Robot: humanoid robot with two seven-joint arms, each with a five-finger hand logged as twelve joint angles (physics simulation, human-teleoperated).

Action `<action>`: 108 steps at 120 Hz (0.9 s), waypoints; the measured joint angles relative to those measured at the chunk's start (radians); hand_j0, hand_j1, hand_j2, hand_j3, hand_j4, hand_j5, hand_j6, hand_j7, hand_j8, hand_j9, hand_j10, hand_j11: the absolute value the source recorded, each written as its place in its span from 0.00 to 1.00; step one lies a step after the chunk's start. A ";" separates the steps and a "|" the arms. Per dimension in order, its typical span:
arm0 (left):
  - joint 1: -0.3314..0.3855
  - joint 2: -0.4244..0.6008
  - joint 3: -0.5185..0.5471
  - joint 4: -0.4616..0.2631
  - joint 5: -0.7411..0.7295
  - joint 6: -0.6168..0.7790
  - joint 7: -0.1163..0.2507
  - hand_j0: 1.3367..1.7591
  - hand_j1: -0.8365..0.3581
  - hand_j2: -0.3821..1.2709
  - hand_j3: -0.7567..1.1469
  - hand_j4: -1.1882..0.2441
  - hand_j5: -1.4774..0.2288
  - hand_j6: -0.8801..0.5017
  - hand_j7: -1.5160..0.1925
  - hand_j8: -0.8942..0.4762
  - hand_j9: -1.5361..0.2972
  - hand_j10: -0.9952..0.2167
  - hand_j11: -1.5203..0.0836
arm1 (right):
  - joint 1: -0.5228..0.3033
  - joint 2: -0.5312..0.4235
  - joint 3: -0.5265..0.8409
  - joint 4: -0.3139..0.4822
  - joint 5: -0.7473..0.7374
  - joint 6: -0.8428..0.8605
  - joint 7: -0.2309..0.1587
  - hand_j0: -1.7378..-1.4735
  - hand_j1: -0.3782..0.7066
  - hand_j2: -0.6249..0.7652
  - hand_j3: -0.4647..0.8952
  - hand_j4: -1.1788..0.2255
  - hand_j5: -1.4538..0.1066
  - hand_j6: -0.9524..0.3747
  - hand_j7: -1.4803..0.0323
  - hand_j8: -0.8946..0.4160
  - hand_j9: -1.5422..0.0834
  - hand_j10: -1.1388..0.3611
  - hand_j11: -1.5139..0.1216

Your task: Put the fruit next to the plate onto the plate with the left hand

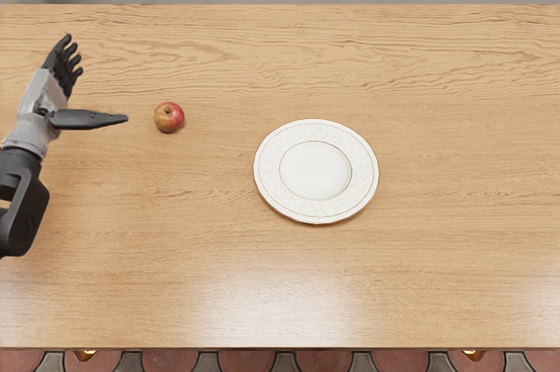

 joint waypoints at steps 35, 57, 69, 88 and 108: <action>-0.181 0.005 0.114 -0.003 0.289 0.004 0.000 0.76 0.97 0.24 0.40 0.81 0.85 0.62 0.87 0.63 0.82 0.80 0.93 | 0.001 0.000 0.001 0.000 0.000 0.001 0.000 0.30 0.03 0.45 0.34 0.84 0.93 0.72 0.98 0.69 0.95 0.76 0.93; -0.419 -0.006 0.500 0.090 0.369 0.136 0.000 0.76 0.97 0.24 0.40 0.81 0.85 0.62 0.87 0.63 0.82 0.80 0.93 | 0.001 0.000 0.001 0.000 0.000 0.001 0.000 0.30 0.03 0.45 0.34 0.84 0.93 0.72 0.98 0.69 0.95 0.76 0.93; -0.461 -0.045 0.652 0.154 0.380 0.186 0.000 0.76 0.97 0.24 0.40 0.81 0.85 0.62 0.87 0.64 0.82 0.80 0.93 | 0.001 0.000 0.001 0.000 0.000 0.001 0.000 0.30 0.03 0.45 0.34 0.84 0.93 0.72 0.98 0.69 0.95 0.76 0.93; -0.508 -0.179 0.810 0.332 0.385 0.232 0.000 0.76 0.97 0.24 0.40 0.81 0.85 0.62 0.87 0.63 0.82 0.80 0.93 | 0.001 0.000 0.001 0.000 0.000 0.001 0.000 0.30 0.03 0.45 0.34 0.84 0.93 0.72 0.98 0.69 0.95 0.76 0.93; -0.549 -0.186 0.946 0.450 0.385 0.242 0.000 0.76 0.97 0.24 0.40 0.81 0.85 0.62 0.87 0.63 0.82 0.80 0.93 | 0.004 0.000 0.001 0.000 0.000 0.001 0.000 0.30 0.03 0.45 0.34 0.84 0.93 0.72 0.98 0.69 0.95 0.76 0.93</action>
